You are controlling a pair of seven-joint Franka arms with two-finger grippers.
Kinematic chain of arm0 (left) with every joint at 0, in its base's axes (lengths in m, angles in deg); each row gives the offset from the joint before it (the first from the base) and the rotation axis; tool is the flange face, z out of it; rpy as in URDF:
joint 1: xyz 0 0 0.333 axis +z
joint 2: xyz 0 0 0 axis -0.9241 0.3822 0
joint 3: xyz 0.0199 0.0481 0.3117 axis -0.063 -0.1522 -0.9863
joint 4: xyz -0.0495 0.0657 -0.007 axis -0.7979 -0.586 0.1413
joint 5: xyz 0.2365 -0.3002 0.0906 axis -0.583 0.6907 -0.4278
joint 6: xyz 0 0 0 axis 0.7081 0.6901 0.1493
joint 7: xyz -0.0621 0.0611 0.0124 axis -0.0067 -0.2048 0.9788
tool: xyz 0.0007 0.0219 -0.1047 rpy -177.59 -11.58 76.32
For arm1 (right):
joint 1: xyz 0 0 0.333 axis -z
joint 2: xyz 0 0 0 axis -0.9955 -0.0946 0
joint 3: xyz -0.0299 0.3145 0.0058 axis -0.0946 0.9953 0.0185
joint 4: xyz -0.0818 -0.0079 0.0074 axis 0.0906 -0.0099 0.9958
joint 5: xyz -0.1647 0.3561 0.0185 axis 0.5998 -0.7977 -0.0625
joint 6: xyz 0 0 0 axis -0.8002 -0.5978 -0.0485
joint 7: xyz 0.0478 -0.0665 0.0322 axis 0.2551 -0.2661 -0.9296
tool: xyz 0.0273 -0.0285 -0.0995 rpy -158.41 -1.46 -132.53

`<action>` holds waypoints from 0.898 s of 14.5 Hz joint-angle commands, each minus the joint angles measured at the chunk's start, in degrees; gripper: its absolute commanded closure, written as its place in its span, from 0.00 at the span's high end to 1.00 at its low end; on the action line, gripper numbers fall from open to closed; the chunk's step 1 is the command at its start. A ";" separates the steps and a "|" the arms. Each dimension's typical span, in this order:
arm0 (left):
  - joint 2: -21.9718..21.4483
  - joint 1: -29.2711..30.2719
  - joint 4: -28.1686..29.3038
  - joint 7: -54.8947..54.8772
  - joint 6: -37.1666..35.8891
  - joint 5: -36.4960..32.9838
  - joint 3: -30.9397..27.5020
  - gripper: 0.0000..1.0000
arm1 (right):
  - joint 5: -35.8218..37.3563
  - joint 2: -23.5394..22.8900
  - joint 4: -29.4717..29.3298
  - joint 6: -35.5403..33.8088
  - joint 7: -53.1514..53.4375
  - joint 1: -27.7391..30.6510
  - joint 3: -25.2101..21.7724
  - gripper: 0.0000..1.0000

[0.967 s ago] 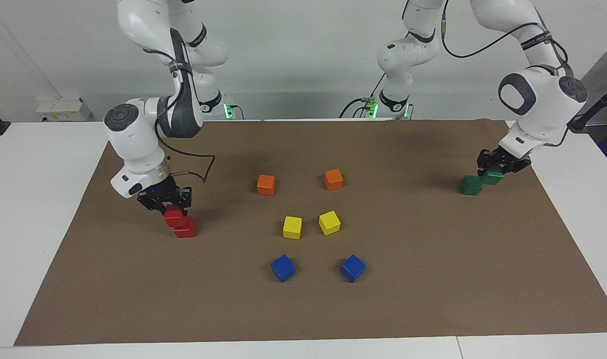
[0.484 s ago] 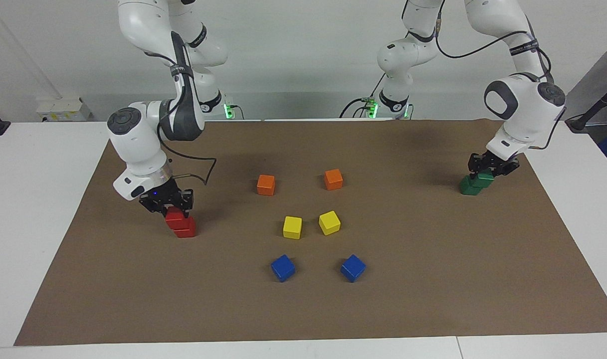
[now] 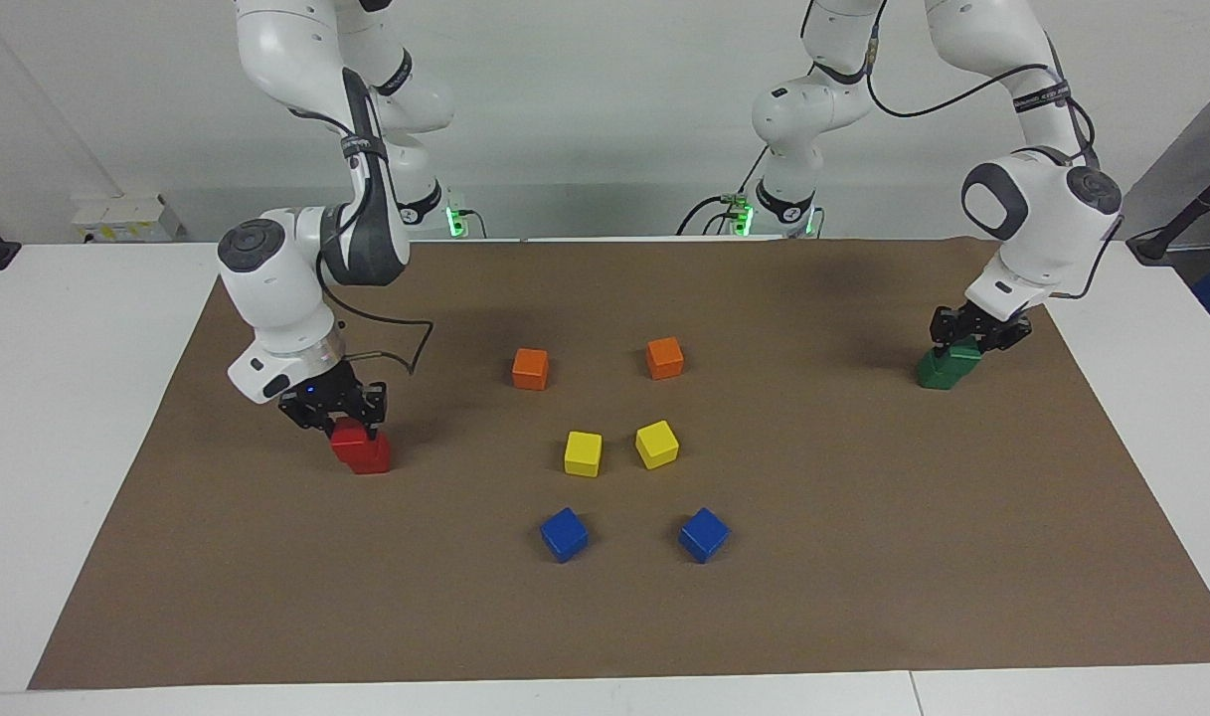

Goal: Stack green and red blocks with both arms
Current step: 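Lower the green onto the first green while the right gripper lowers red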

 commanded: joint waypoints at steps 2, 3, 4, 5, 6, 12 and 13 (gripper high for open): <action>-1.25 0.21 1.85 -1.86 1.91 0.85 0.45 1.00 | -1.65 0.11 0.84 1.68 -0.37 0.06 0.21 0.00; -1.24 0.29 1.68 -2.04 1.91 0.85 0.45 1.00 | -1.65 0.20 1.10 1.77 -0.37 0.06 0.21 0.00; -1.24 0.21 1.50 -2.04 1.73 0.85 0.45 1.00 | -1.65 0.20 1.19 1.77 -0.45 0.06 0.21 0.00; -1.16 0.21 1.33 -1.87 1.64 0.85 0.45 1.00 | -1.65 0.20 1.28 1.69 -0.54 0.06 0.21 0.00; -0.90 0.03 1.06 -1.78 1.12 0.85 0.45 1.00 | -1.65 0.28 1.62 1.77 -0.63 0.06 0.21 0.00; -0.02 0.47 -4.28 -1.78 -5.01 0.85 0.36 1.00 | -1.65 0.37 1.89 1.77 -0.45 0.06 0.21 0.00; 0.07 0.47 -6.65 -1.78 -7.30 0.76 0.36 1.00 | -1.65 0.37 1.89 1.77 -0.45 0.06 0.21 0.00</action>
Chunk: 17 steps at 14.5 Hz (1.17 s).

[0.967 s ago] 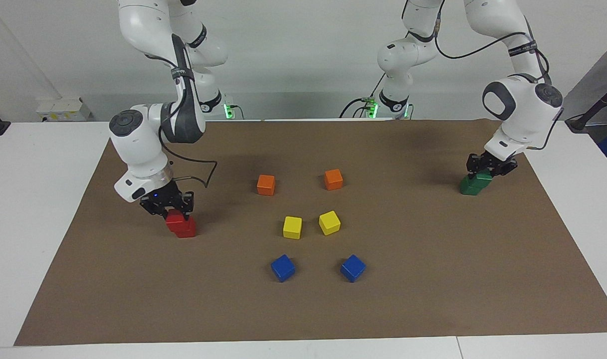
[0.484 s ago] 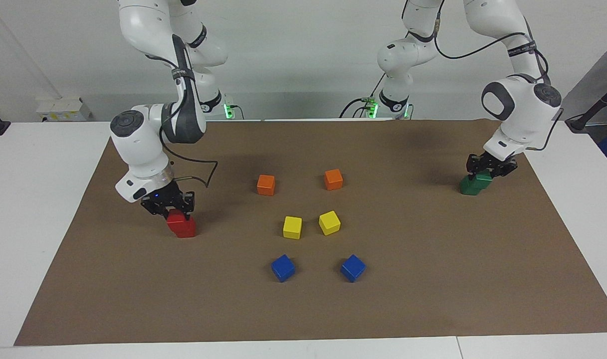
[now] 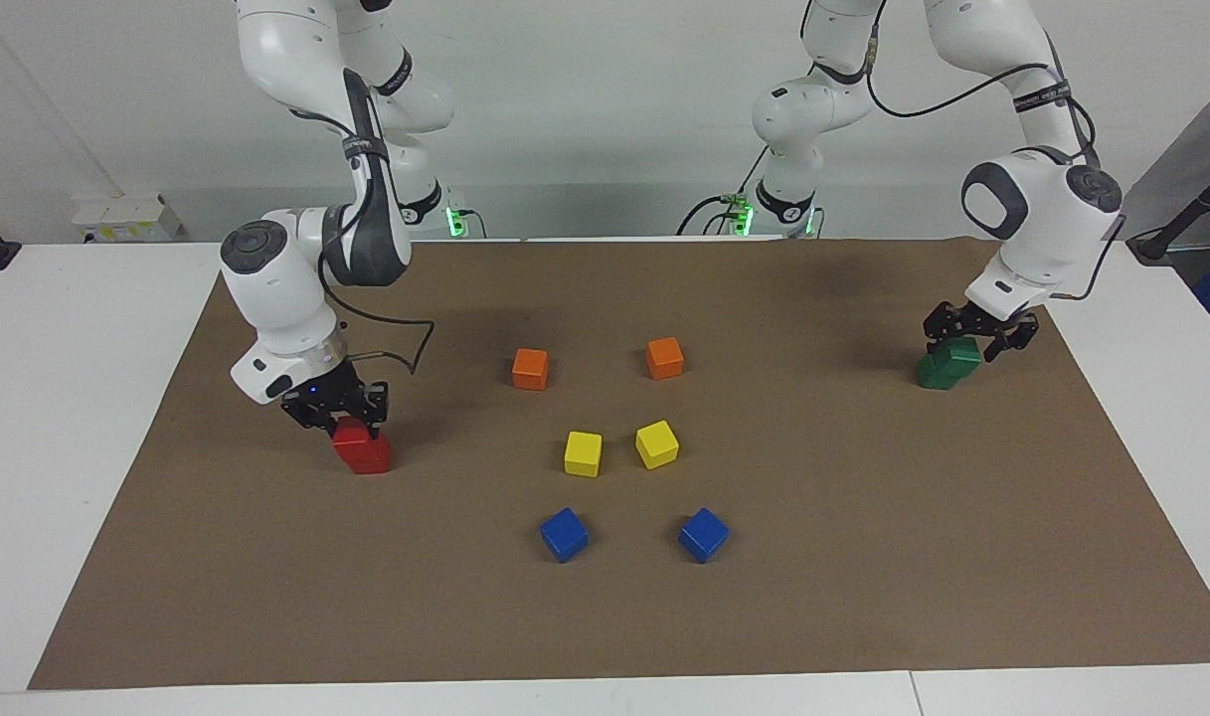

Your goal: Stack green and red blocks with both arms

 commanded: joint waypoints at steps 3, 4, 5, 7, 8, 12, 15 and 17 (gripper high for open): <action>-0.45 0.58 -9.22 -0.59 -9.14 0.59 0.09 1.00 | -1.62 0.36 1.52 1.76 -0.46 0.11 0.16 0.00; -0.98 0.76 -10.19 -0.41 -9.67 0.58 0.01 1.00 | -1.62 0.36 1.52 1.76 -0.46 0.11 0.16 0.00; -2.03 0.67 -10.89 -0.06 -10.46 0.58 0.09 1.00 | -1.62 0.36 1.52 1.76 -0.37 0.11 0.16 0.22; -4.05 0.06 -12.12 3.60 -11.78 0.50 0.09 1.00 | -1.62 0.36 1.52 1.76 -0.28 0.11 0.16 0.60; -4.41 -0.21 -13.78 7.55 -13.87 0.50 0.35 1.00 | -1.62 0.36 1.52 1.76 -0.28 0.11 0.16 0.70; -4.06 -1.61 -23.18 14.70 -26.00 0.41 1.15 1.00 | -1.62 0.36 1.52 1.94 -0.28 0.11 0.16 0.98; -3.71 -3.80 -28.19 19.95 -31.37 -1.34 1.24 1.00 | -1.62 0.36 1.44 1.76 -0.28 0.11 0.16 1.00; -3.44 -5.82 -31.36 25.75 -35.32 -1.70 1.24 1.00 | -1.62 0.27 1.00 1.41 -0.28 0.11 0.16 1.00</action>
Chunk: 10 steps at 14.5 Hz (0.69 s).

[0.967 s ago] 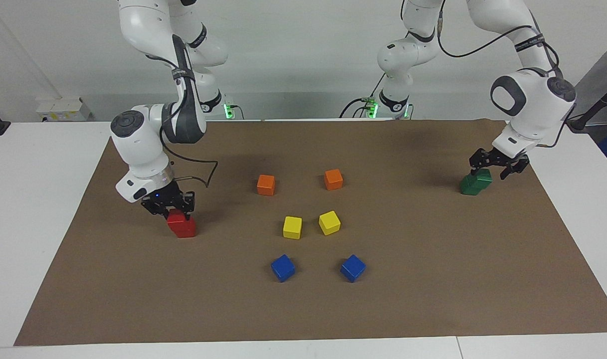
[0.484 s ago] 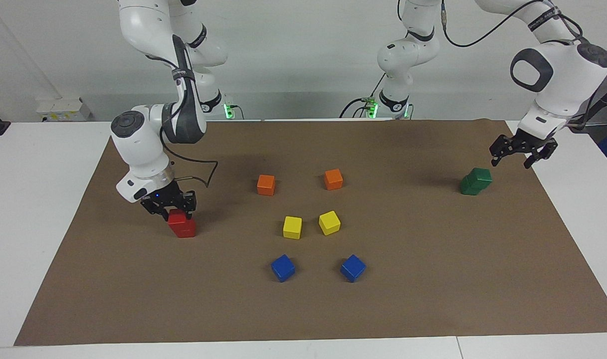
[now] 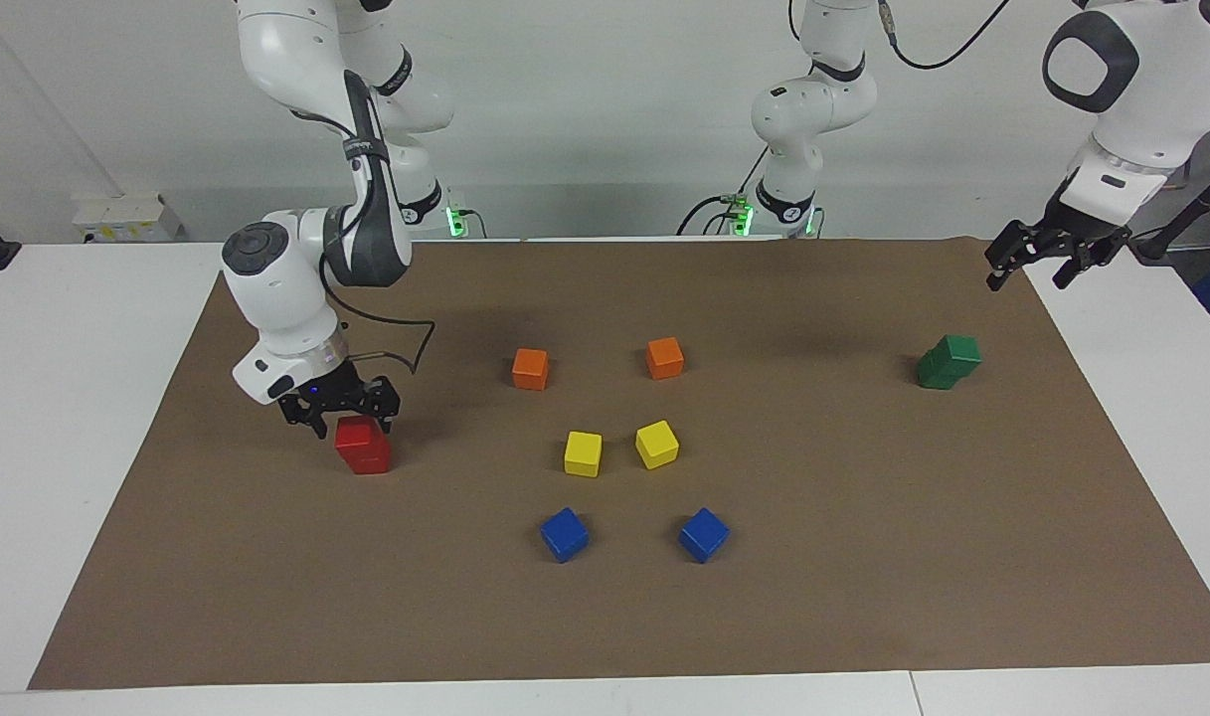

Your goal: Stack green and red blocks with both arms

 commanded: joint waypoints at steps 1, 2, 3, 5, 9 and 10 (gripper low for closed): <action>1.11 -3.55 -5.26 7.54 -5.99 -1.36 -0.50 1.00 | -1.59 0.28 0.32 1.00 -0.34 0.11 0.16 1.00; 1.11 -4.78 -6.58 9.30 -8.26 -1.36 -0.50 1.00 | -1.59 0.28 0.15 0.73 -0.34 0.11 0.16 1.00; 1.11 -5.31 -7.72 9.75 -10.55 -1.80 -0.50 1.00 | -1.59 0.37 0.06 0.47 -0.42 0.11 0.16 1.00; 1.03 -7.24 -9.40 9.93 -13.37 -1.72 -0.94 1.00 | -1.59 0.72 -1.60 -2.42 -0.34 0.11 0.16 1.00; 0.76 -8.48 -9.23 10.37 -13.30 -1.28 -1.64 1.00 | -1.50 2.29 -3.10 -6.20 -0.34 0.03 0.33 1.00; 0.76 -9.35 -9.06 11.68 -12.25 -1.28 -2.25 1.00 | -1.50 2.82 -4.06 -8.56 -0.34 0.03 0.42 1.00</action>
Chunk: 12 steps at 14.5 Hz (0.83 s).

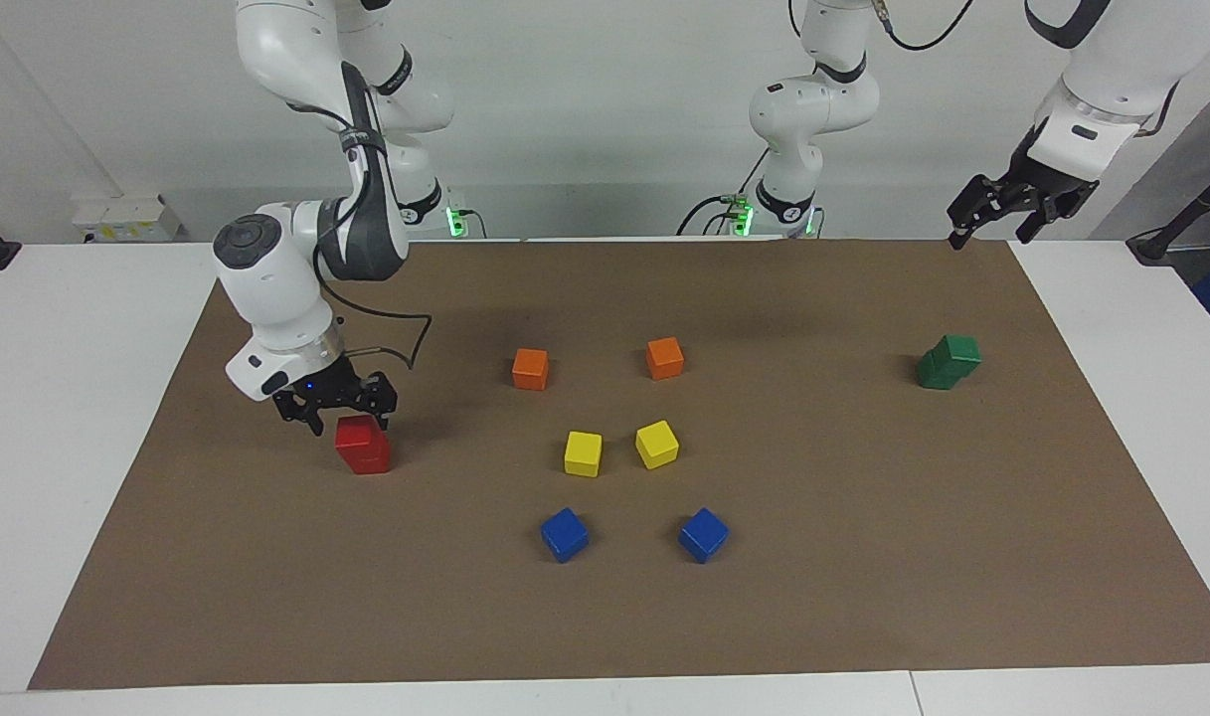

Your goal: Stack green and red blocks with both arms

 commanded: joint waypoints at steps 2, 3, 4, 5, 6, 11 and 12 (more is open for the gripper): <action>0.61 -4.45 -0.53 4.48 2.62 -0.62 -3.76 1.00 | -1.24 4.14 -3.37 -9.48 -0.34 -0.04 0.39 1.00; 0.70 -4.63 -0.53 4.49 3.06 -0.62 -4.03 1.00 | -1.06 5.89 -3.55 -11.33 -0.34 0.05 0.30 1.00; 0.79 -4.80 -0.53 4.49 3.33 -0.54 -4.12 1.00 | -0.98 8.17 -3.55 -13.18 -0.34 -0.04 0.39 1.00; 0.79 -4.98 -0.53 4.49 3.42 -0.54 -4.30 1.00 | -0.97 10.37 -3.55 -15.63 -0.34 -0.13 0.47 1.00; 0.88 -5.07 -0.53 4.49 3.33 -0.54 -4.39 1.00 | -0.63 12.13 -4.08 -17.57 -0.51 -0.13 0.39 1.00; 1.67 -7.44 -1.32 4.57 3.24 0.61 -6.67 1.00 | 0.69 12.07 -18.29 -35.93 -0.77 0.75 0.12 1.00; 1.67 -7.44 -1.14 4.57 3.25 0.52 -6.67 1.00 | 2.17 11.19 -21.71 -38.92 -0.86 1.01 0.04 1.00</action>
